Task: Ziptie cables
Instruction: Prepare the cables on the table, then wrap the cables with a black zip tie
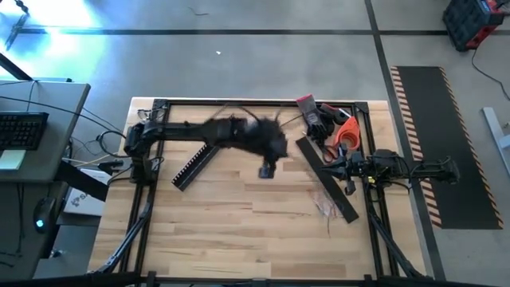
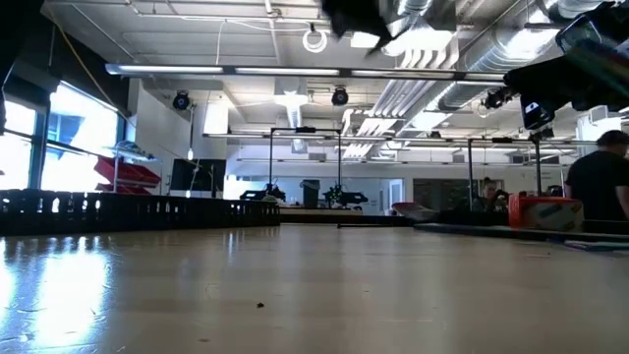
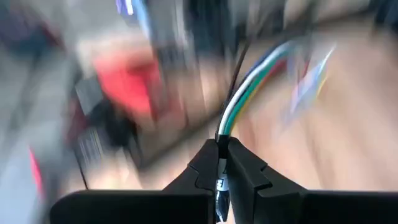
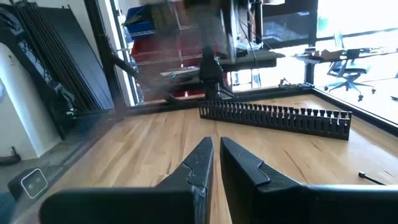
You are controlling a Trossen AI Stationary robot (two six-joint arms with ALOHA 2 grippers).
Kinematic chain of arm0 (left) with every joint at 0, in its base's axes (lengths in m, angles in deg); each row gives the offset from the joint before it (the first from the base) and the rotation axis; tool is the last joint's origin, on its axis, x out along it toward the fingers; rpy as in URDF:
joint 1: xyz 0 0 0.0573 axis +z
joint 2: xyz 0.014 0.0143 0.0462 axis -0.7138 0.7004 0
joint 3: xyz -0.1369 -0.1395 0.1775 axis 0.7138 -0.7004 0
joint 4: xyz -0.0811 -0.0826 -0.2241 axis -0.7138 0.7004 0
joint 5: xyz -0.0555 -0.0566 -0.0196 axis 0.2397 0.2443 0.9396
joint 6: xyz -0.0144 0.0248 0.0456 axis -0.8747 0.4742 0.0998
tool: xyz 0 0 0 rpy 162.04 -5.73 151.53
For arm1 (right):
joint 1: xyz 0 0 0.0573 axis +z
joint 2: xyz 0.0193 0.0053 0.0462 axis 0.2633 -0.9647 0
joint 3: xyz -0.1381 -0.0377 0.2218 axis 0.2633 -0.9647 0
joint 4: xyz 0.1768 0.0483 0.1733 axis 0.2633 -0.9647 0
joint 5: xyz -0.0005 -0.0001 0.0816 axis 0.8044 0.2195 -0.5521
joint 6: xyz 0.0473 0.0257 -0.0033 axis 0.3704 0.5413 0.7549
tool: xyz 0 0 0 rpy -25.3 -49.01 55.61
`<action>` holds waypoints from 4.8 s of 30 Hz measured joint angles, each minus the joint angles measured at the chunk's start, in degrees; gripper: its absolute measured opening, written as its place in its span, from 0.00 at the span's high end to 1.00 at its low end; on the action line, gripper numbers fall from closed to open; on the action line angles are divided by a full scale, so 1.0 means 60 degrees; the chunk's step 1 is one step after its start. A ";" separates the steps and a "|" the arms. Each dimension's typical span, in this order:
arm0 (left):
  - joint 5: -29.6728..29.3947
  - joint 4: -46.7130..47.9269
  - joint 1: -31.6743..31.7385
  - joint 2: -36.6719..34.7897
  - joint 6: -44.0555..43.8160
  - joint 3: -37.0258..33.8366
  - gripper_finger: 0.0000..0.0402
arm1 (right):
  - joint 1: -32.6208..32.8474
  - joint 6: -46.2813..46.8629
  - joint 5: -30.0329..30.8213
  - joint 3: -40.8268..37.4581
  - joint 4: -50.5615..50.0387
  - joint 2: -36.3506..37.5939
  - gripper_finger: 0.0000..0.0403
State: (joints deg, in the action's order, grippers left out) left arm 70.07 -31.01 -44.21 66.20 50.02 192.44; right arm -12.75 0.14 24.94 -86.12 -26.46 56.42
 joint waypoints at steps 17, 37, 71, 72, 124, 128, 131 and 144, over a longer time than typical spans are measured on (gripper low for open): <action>-0.2500 0.0634 -0.2364 -0.0938 -0.6399 -0.7621 1.00 | 0.0001 -0.0002 0.0000 0.0000 -0.0008 -0.0004 0.96; -0.3996 -0.0336 -0.4660 -0.2717 -1.1580 -0.9337 0.65 | -0.0001 0.0015 0.0033 0.0000 0.0826 -0.0004 0.96; -0.7550 -0.2381 -0.5048 -0.5264 -1.1100 -1.0745 0.57 | -0.3848 -0.2597 -0.0019 0.7898 -0.0893 -1.4342 0.83; -0.7445 -0.2380 -0.5047 -0.5264 -1.1081 -1.0745 0.57 | -0.4034 -0.2873 -0.0702 0.8342 -0.1159 -1.4786 0.83; -0.5553 -0.5493 -0.4430 -0.5018 -0.2989 -1.0741 0.57 | -0.1432 -0.8091 -0.5943 1.4173 -0.6651 -1.7843 1.00; -0.4349 -0.7482 -0.3930 -0.4541 -0.0734 -1.0738 0.57 | -0.0764 -0.8169 -0.7888 1.4171 -0.6891 -1.7539 1.00; -0.3318 -0.9314 -0.3508 -0.3858 0.0649 -1.0738 0.57 | -0.0368 -0.8314 -0.8728 1.4172 -0.6821 -1.7431 1.00; 0.0604 -1.5190 -0.2144 -0.0665 0.2393 -1.0139 0.57 | 0.0556 -0.8770 -0.9479 1.4178 -0.6468 -1.7165 1.00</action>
State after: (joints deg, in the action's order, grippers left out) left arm 73.69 -122.15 -57.07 62.21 64.38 131.60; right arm -9.42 -52.48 -31.93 -1.05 -65.27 -46.57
